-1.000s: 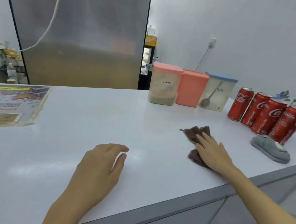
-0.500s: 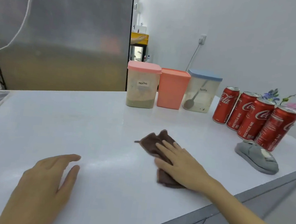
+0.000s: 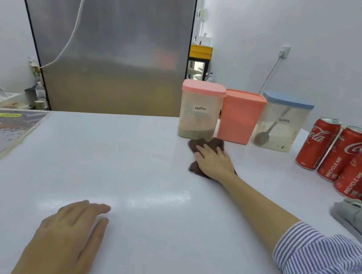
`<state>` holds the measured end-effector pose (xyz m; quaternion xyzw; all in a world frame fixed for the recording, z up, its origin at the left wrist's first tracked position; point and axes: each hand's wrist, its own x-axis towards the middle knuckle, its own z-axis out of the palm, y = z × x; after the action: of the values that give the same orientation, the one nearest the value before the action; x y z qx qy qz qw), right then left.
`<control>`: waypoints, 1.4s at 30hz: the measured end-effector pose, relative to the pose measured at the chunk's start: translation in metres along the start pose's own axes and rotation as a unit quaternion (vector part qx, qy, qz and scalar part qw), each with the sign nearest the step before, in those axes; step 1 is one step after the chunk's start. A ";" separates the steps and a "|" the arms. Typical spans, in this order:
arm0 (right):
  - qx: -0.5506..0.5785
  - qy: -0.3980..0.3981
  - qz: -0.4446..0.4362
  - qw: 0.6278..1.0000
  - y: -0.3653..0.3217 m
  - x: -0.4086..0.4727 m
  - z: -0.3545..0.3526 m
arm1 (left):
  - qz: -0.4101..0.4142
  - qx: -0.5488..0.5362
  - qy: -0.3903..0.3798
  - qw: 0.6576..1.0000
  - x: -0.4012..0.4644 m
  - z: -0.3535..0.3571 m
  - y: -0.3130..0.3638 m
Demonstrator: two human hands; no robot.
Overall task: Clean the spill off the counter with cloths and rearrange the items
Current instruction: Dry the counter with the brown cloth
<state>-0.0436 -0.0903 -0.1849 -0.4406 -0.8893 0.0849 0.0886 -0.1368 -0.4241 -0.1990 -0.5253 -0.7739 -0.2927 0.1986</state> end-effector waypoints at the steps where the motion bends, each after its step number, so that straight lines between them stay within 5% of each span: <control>1: -0.003 -0.008 -0.056 0.998 -0.008 -0.010 0.004 | 0.006 -0.002 0.002 1.000 0.000 0.000 0.001; 5: 0.019 -0.027 -0.168 0.985 0.009 -0.066 0.000 | 0.009 -0.048 0.026 0.998 -0.002 0.003 0.001; 12: -0.012 0.028 0.130 0.991 0.157 -0.026 -0.042 | 0.031 -0.036 0.048 0.998 0.002 0.015 -0.009; 16: -0.028 0.061 0.243 0.968 0.154 0.009 -0.039 | 0.041 -0.025 0.045 0.998 0.002 0.011 0.000; 25: -0.054 0.069 -0.120 0.989 0.074 -0.048 -0.018 | 0.037 -0.043 0.040 0.998 0.000 0.016 0.000; 27: -0.114 0.070 -0.104 0.986 0.113 -0.048 -0.022 | 0.038 -0.045 0.027 0.998 0.000 0.014 0.003; 30: -0.107 0.078 0.101 0.986 0.174 -0.041 -0.036 | 0.057 -0.047 0.013 0.997 -0.002 0.009 0.005; 34: -0.080 0.088 0.197 0.973 0.159 -0.026 -0.039 | 0.065 -0.045 0.001 0.997 -0.002 0.008 0.008; 42: -0.020 -0.018 -0.115 0.993 -0.010 -0.098 -0.004 | 0.062 -0.069 -0.017 0.996 -0.001 0.010 0.012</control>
<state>0.0079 -0.1741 -0.1871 -0.3358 -0.9369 0.0642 0.0728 -0.1255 -0.4151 -0.2048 -0.5897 -0.7210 -0.3233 0.1669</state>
